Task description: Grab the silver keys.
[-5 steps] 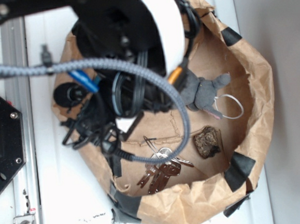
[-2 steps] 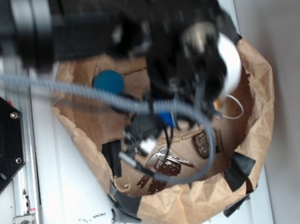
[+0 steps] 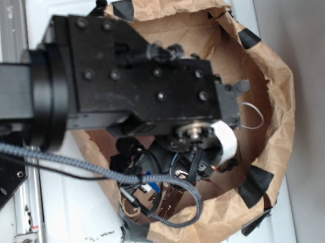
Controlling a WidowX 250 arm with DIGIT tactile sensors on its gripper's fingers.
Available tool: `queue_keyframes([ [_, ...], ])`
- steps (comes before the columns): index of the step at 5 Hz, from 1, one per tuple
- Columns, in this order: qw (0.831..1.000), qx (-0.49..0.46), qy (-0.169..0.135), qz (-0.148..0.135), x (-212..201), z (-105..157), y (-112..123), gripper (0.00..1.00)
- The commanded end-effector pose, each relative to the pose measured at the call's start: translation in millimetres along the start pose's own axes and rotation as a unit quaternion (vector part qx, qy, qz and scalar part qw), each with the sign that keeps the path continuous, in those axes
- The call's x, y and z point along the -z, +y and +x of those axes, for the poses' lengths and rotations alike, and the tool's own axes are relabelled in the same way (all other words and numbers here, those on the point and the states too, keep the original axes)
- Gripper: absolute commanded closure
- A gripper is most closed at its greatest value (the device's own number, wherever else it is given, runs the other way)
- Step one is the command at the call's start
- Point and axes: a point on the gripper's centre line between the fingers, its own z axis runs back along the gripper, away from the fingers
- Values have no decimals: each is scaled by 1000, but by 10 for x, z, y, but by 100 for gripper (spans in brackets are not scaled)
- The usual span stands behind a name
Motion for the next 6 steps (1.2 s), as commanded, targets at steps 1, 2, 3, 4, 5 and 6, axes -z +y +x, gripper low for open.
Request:
queue_keyframes([
  [1, 1000, 18, 13, 13, 147, 0, 38, 0],
  [2, 1000, -1, 23, 20, 277, -29, 190, 0],
  [3, 999, -5, 30, 30, 323, -11, 251, 0],
  [4, 999, 4, 22, 29, 282, 7, 207, 0],
  [5, 999, 12, 18, 25, 275, -2, 164, 6],
  [6, 1000, 12, 6, 19, 235, -6, 157, 100],
])
